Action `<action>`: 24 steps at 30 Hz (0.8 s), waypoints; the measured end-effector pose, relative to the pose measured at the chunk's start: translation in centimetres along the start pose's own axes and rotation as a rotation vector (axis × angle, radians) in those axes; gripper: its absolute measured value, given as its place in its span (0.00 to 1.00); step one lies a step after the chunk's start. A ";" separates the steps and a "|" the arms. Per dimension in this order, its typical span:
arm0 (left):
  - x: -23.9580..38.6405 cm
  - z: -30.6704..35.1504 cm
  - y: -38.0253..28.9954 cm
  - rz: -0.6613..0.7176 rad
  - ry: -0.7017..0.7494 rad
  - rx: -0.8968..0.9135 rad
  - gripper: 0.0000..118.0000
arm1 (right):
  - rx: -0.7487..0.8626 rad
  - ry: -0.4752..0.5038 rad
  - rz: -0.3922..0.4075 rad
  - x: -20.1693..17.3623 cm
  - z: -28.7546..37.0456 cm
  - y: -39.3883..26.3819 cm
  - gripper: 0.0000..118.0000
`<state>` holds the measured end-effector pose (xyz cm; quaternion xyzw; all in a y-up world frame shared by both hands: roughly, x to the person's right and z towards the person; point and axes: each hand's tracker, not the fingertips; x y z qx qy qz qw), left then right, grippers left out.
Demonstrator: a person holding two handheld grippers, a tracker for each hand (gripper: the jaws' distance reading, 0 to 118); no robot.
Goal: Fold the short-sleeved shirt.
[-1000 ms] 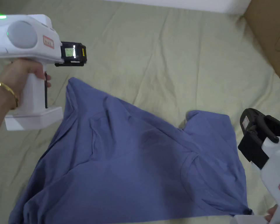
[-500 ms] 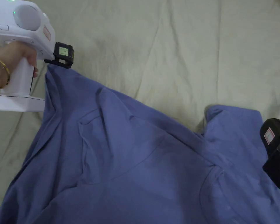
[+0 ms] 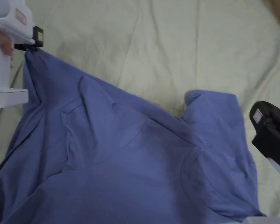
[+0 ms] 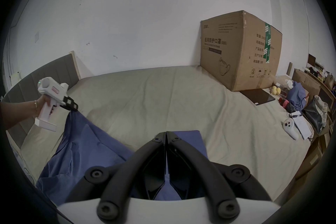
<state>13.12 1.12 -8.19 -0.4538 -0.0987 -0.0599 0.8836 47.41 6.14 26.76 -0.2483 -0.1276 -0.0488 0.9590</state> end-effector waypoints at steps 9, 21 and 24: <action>0.3 7.7 0.0 0.026 -0.030 0.093 0.01 | -0.393 -0.011 -0.043 1.5 -3.9 -1.0 0.82; 0.7 11.2 0.0 0.018 -0.008 0.144 0.01 | -0.689 -0.114 -0.154 9.1 -4.4 -3.7 0.57; 0.7 11.0 -0.1 0.020 0.002 0.138 0.01 | -0.702 -0.120 -0.142 10.1 -6.8 -7.1 0.19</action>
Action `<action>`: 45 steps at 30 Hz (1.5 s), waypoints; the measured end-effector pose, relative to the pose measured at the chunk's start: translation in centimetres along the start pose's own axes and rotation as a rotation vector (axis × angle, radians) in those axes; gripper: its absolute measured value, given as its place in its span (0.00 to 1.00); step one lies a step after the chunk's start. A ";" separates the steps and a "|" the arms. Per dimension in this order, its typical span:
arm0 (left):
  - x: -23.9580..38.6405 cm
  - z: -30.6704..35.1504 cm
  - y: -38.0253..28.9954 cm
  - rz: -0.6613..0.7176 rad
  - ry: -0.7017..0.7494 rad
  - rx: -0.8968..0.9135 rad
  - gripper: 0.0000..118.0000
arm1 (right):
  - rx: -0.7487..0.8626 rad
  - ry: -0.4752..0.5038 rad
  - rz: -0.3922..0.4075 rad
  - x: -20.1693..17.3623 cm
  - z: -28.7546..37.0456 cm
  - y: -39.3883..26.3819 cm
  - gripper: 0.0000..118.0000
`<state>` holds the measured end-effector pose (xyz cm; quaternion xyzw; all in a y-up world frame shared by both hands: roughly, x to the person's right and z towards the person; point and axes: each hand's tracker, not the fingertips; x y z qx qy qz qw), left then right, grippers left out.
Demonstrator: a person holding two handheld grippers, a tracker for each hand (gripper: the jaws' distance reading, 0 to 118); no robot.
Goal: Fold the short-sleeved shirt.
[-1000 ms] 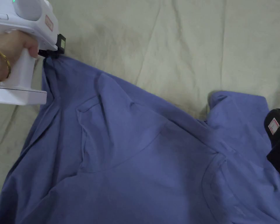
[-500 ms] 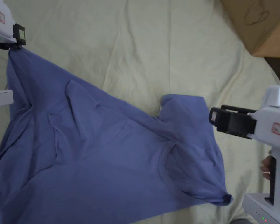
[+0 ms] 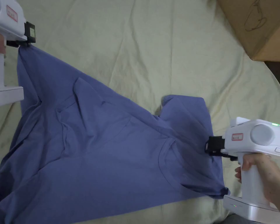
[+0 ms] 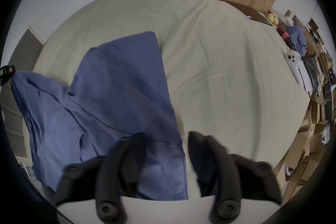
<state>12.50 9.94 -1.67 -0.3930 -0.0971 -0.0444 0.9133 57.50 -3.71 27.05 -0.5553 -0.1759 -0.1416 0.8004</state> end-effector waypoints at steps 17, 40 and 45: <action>-2.1 12.2 1.0 0.116 0.021 0.198 0.01 | 0.336 0.192 0.064 3.9 12.2 3.5 0.01; -11.6 38.7 5.2 0.230 0.040 0.729 0.01 | 0.940 0.195 0.122 2.0 46.2 5.8 0.01; -12.2 38.9 6.1 0.242 0.076 0.736 0.01 | 0.953 0.199 0.136 0.8 47.4 5.7 0.01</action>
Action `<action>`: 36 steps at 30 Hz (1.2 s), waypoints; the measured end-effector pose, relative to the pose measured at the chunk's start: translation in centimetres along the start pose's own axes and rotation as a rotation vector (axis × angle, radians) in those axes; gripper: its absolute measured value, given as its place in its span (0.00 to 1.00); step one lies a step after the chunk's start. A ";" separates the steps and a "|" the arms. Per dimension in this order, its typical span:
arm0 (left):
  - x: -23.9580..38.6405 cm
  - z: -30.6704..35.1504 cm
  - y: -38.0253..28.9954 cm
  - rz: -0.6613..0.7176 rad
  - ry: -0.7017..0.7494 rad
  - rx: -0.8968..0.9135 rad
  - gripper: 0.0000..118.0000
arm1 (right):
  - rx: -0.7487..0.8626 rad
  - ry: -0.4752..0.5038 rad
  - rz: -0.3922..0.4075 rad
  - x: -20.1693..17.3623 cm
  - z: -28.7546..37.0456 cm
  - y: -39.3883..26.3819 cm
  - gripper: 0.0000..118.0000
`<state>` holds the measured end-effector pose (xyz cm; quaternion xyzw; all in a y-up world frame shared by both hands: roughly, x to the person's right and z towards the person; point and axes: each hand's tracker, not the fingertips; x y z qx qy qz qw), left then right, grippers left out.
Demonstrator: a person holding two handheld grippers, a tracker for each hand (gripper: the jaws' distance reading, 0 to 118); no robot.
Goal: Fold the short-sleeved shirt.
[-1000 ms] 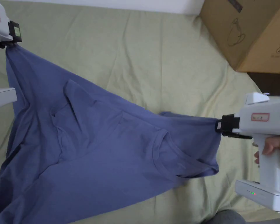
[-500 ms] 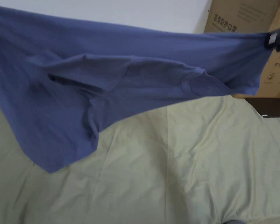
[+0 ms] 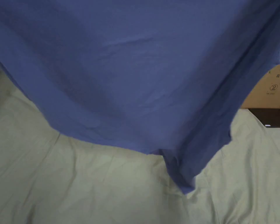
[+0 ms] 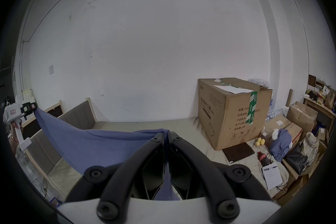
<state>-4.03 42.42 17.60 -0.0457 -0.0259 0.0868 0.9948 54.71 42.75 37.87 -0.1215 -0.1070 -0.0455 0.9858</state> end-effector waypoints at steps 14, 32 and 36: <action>4.8 -6.7 -2.5 -0.080 0.102 -0.101 0.01 | -0.017 -0.170 0.073 -3.7 -8.3 2.9 0.01; 13.2 -25.2 0.4 -0.114 0.201 0.053 0.01 | 0.219 -0.479 0.214 -5.8 -28.9 15.9 0.01; 13.2 -27.1 0.0 -0.085 0.220 0.125 0.01 | 0.312 -0.475 0.180 -6.3 -30.6 16.6 0.01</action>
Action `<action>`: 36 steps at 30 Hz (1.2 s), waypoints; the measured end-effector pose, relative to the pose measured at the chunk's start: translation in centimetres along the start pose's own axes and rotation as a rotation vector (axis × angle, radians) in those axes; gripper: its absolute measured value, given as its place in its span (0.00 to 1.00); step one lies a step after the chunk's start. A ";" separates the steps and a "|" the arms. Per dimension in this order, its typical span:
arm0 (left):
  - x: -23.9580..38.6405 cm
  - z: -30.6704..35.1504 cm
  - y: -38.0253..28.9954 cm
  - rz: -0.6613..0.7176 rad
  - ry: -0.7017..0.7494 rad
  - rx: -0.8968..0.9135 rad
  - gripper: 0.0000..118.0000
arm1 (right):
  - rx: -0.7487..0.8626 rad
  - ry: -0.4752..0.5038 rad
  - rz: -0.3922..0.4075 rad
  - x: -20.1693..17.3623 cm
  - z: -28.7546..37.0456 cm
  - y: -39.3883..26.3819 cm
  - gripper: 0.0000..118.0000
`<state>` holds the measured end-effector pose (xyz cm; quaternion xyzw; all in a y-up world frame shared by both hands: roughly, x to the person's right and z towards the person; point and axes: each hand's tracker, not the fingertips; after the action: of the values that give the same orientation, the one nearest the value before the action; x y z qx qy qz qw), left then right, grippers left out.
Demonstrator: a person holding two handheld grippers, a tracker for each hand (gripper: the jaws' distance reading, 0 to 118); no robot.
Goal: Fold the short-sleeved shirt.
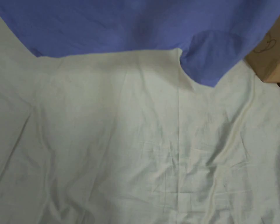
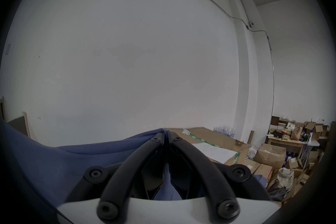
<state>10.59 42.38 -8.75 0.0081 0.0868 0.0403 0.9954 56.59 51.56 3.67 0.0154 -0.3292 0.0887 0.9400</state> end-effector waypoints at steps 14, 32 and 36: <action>-0.9 0.6 -13.2 -0.104 -0.025 -0.230 0.01 | -0.206 0.059 0.028 -1.2 1.3 -14.4 0.01; -12.9 20.8 -35.6 -0.085 -0.047 -0.716 0.01 | -0.839 0.223 0.004 8.1 20.8 -43.6 0.01; -15.6 25.7 -39.3 -0.104 -0.049 -0.802 0.01 | -0.901 0.251 0.003 9.8 25.0 -47.4 0.01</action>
<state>2.81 1.71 18.30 -0.3842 0.0406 0.0205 0.9221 57.09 4.27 30.78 -0.4059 -0.2187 -0.0605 0.8853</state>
